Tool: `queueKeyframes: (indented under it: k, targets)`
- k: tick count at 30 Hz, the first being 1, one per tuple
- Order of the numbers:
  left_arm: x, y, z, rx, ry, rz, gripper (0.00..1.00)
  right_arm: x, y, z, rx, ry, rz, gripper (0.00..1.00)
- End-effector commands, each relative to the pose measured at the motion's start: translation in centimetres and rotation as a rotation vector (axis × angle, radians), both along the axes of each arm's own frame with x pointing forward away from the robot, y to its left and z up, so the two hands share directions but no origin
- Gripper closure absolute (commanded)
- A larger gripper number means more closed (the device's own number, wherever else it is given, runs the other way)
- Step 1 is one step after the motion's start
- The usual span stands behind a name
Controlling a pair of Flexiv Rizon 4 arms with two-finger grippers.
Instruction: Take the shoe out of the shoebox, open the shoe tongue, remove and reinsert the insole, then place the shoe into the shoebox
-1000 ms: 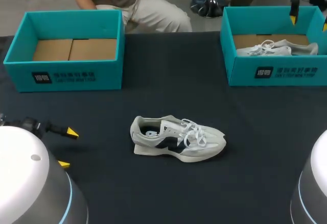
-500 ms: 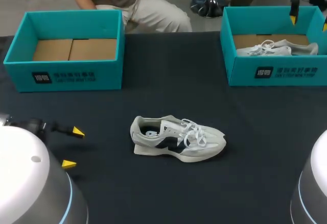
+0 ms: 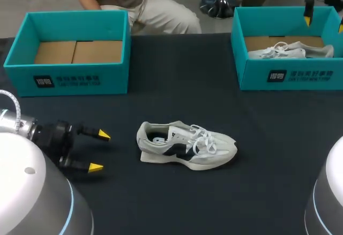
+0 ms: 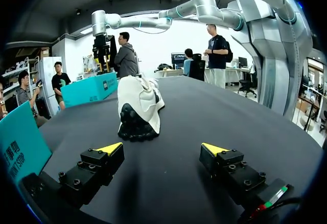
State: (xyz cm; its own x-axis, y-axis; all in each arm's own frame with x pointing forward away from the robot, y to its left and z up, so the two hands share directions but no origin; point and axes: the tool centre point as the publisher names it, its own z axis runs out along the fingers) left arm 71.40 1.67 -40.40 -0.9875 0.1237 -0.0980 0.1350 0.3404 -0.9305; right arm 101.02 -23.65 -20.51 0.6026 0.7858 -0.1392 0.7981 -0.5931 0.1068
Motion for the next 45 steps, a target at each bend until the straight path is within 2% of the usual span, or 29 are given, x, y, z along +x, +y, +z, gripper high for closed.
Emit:
queueKeyframes:
  k: [1,12,24,45]
  targets:
    - [1.2,-1.6,-0.8,-0.002,0.004,-0.007,0.00,0.0,0.0,0.0,0.001,-0.002,0.000,0.00]
    - [2.6,-4.1,-2.0,-0.022,0.024,0.009,0.00,0.0,0.0,0.0,0.001,-0.002,0.000,0.00]
    - [3.5,-6.8,-2.1,-0.023,0.025,0.004,0.00,0.0,0.0,0.0,0.001,-0.002,0.000,0.00]
    - [4.9,-8.9,-3.2,0.005,0.028,-0.013,0.00,0.0,0.0,0.0,0.001,-0.002,0.000,0.00]
